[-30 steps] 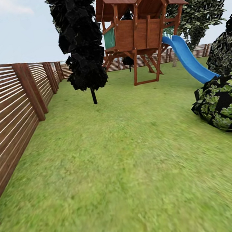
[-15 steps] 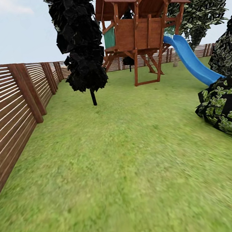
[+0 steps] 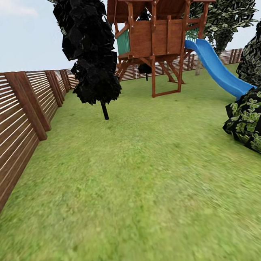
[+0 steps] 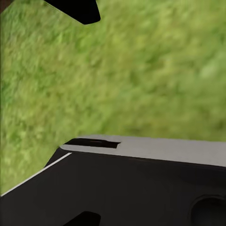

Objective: Take the three Easter eggs out of the wicker basket on the lawn in the garden, then place them on the lawn next to a single tree (choose any tree) so that all three eggs are next to the same tree and none are left in the basket.

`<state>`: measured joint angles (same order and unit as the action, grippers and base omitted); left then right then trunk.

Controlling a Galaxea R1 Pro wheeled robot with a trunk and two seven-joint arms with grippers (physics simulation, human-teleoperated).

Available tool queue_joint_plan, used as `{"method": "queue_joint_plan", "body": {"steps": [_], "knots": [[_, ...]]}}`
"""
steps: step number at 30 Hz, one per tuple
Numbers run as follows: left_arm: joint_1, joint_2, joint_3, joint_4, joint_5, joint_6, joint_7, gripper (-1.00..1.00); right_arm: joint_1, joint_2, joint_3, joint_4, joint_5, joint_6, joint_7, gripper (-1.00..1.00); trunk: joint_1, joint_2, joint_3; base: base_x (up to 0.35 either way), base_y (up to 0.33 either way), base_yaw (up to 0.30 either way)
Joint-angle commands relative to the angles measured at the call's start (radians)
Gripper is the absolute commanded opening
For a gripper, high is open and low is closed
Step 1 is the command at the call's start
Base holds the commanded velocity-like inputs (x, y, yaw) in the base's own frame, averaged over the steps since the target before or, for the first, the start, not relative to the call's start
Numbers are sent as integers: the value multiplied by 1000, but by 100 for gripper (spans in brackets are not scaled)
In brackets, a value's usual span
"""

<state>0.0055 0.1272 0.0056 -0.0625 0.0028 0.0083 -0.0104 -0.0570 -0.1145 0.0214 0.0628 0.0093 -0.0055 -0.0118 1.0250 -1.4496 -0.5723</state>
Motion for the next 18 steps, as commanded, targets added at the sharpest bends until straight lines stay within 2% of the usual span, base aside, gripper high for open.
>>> {"method": "queue_joint_plan", "body": {"steps": [1, 3, 9, 18], "knots": [[1, 0, 1, -2, 0, 1, -1, 100, -1, -1, 2, 2, 1, -1, -1, 100, 0, 0, -1, 0, 0, 0], [1, 3, 1, -2, 0, 1, 0, 100, -1, -6, 0, -2, 1, -1, -2, 100, 0, 0, -1, 0, 0, 0], [1, 0, 1, -2, -1, 2, 1, 100, -1, 12, 3, -14, 1, -1, -4, 100, 0, 0, 0, 24, 0, 11], [1, 0, 1, -2, -1, 2, 1, 100, -1, 13, 2, -15, 0, -2, -6, 100, 0, 0, 11, 288, 0, 93]]}}
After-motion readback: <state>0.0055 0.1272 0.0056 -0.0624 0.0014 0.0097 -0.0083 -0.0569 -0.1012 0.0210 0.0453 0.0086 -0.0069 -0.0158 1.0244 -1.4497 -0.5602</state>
